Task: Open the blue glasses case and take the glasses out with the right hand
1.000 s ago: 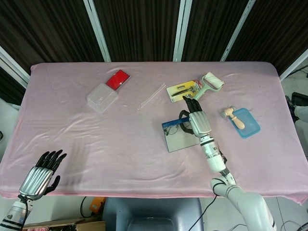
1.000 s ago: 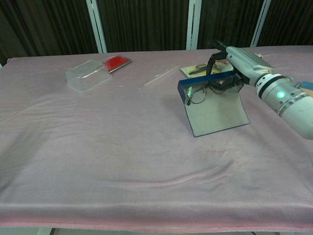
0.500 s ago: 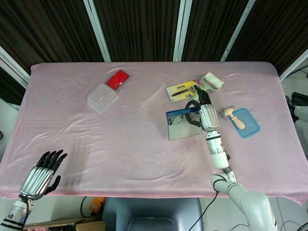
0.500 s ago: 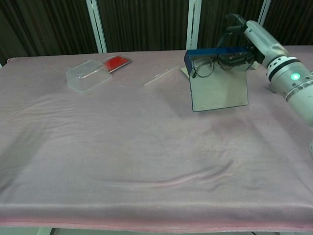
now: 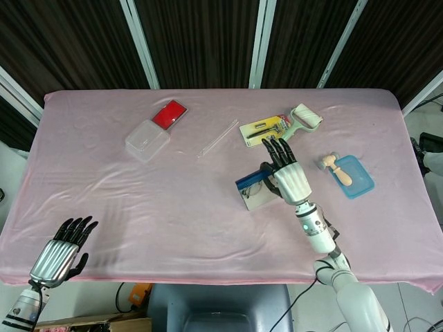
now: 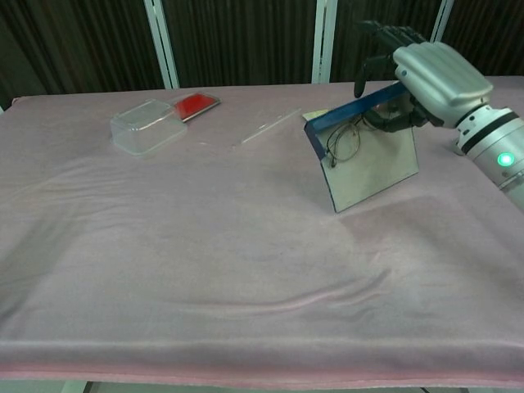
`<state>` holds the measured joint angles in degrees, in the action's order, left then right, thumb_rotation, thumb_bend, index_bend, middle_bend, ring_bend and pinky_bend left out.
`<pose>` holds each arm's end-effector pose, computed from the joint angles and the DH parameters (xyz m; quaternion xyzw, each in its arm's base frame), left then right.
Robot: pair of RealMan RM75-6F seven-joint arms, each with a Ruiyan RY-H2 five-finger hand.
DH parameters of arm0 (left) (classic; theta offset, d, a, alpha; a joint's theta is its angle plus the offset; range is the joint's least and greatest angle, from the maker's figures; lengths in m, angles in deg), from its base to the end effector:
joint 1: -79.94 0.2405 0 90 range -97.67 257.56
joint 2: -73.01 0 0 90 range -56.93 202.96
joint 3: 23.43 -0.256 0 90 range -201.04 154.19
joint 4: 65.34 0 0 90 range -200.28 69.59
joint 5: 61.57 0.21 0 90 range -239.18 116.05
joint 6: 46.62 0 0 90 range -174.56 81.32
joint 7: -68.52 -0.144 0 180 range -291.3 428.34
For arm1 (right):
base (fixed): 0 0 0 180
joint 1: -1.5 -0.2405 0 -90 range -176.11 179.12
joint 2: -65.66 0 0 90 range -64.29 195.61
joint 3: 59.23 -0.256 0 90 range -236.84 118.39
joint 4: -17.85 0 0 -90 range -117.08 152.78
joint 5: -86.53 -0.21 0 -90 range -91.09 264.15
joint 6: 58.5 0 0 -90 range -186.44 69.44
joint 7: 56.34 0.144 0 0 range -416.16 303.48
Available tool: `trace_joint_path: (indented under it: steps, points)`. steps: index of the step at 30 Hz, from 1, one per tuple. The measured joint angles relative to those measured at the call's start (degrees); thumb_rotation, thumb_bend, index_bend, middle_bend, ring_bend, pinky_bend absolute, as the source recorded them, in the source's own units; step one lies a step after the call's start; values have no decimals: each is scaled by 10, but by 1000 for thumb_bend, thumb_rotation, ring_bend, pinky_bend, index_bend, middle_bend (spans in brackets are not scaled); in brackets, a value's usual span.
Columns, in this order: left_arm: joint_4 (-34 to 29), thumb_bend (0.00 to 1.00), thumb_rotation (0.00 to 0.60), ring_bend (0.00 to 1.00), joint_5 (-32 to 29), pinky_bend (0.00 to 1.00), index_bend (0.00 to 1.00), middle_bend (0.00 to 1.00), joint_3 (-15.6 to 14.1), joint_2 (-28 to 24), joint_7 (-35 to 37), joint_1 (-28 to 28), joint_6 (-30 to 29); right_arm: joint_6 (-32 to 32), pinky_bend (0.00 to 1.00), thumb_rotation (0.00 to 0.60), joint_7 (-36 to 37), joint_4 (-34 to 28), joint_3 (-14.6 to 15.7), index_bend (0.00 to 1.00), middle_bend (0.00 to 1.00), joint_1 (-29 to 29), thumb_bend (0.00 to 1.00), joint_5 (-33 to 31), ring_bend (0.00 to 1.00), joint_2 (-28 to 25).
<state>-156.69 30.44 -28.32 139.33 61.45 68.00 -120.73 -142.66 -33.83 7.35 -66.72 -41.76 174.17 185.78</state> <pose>-0.2978 0.1822 0.1008 -0.7301 -0.3703 -0.3078 0.4850 -0.1948 -0.3844 -0.0133 0.6555 -0.1788 0.5518 0.4836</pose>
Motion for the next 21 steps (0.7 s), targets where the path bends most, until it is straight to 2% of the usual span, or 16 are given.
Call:
trace_joint_path:
  steps: [13,21]
  points:
    - [1,496,600,0,1,36,0,0,0,0,1,0,-1,41,0,600,5,6,3,596,113,4,504,-9,22,10]
    - [0,495,600,0,-3,36,0,0,1,0,0,0,0,80,0,600,-17,7,4,577,107,-5,504,-14,22,11]
